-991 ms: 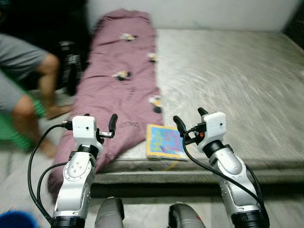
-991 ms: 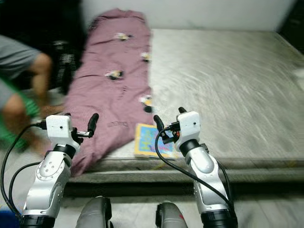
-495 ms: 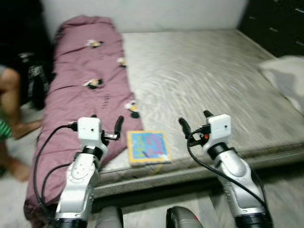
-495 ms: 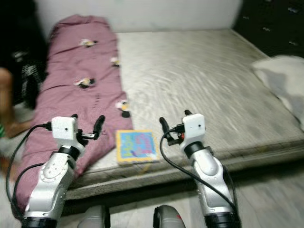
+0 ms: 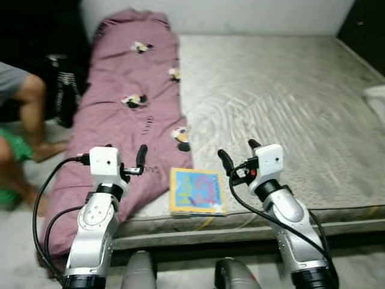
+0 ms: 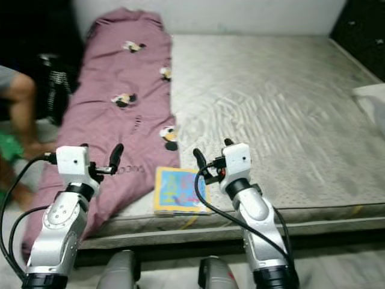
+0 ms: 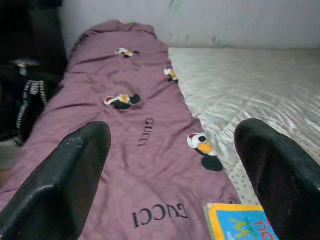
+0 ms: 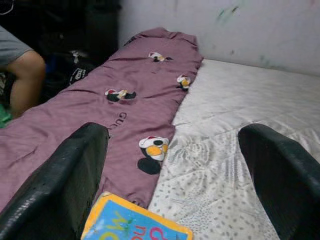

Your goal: Clean up the room

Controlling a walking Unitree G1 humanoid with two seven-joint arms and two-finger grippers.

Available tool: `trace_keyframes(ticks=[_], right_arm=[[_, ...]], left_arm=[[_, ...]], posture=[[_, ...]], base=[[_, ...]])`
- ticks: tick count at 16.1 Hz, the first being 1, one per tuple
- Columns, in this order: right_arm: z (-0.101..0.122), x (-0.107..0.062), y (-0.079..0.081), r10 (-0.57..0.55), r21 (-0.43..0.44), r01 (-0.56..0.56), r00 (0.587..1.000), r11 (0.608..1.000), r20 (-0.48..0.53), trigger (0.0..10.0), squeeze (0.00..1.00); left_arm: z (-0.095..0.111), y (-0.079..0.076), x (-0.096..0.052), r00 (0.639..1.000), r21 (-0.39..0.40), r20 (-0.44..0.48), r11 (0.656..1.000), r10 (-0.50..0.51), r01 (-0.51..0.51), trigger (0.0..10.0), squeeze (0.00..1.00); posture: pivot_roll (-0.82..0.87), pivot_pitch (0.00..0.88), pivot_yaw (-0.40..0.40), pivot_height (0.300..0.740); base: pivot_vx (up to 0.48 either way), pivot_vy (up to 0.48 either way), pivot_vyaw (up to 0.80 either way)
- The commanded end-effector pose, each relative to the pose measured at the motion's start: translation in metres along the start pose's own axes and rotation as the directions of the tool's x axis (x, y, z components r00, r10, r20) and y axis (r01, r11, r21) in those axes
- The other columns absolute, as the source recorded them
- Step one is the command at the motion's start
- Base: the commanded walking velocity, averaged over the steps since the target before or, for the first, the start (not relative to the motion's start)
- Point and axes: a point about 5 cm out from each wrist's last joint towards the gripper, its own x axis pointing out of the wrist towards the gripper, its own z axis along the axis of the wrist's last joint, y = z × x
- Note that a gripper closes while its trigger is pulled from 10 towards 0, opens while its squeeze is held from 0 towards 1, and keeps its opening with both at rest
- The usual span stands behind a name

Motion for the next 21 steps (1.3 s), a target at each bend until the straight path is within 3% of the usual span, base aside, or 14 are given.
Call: trace_keyframes(ticks=[1,6,9,12,17,21], right_arm=[[0.001,-0.001,-0.002,-0.003,-0.002,0.003,1.000,1.000,0.005,10.0,0.00],[0.002,-0.001,-0.003,-0.001,-0.003,0.001,1.000,1.000,0.008,10.0,0.00],[0.001,0.000,-0.003,0.001,-0.007,-0.001,1.000,1.000,0.005,10.0,0.00],[-0.001,-0.001,-0.002,0.001,-0.008,-0.001,1.000,1.000,-0.004,10.0,0.00],[-0.002,-0.002,0.000,0.027,-0.019,-0.027,1.000,0.999,-0.010,10.0,0.00],[-0.001,-0.003,0.002,0.045,0.005,-0.045,0.999,0.999,0.005,10.0,0.00]], left_arm=[[-0.003,-0.002,0.001,1.000,0.011,-0.022,1.000,0.017,-0.016,10.0,0.00],[-0.007,0.002,0.002,0.997,0.002,-0.043,0.998,0.071,-0.071,10.0,0.00],[-0.006,0.008,0.003,0.990,-0.035,-0.056,0.990,0.132,-0.134,10.0,0.00],[-0.005,0.016,0.004,0.983,-0.020,-0.052,0.984,0.175,-0.176,10.0,0.00],[-0.005,0.017,0.003,0.981,-0.017,-0.057,0.982,0.186,-0.187,10.0,0.00],[-0.005,0.018,0.003,0.981,-0.019,-0.056,0.982,0.186,-0.187,10.0,0.00]], posture=[[-0.01,0.000,-0.014,0.647],[-0.01,0.000,-0.016,0.617],[-0.01,0.000,-0.016,0.617],[-0.01,0.000,-0.013,0.617],[-0.01,0.000,-0.013,0.617],[-0.01,0.000,-0.014,0.582]], base=[[0.000,0.000,0.00],[0.000,0.000,0.00],[0.000,0.000,0.00],[0.000,0.000,0.00],[0.000,0.000,0.14],[0.000,0.000,0.00]])
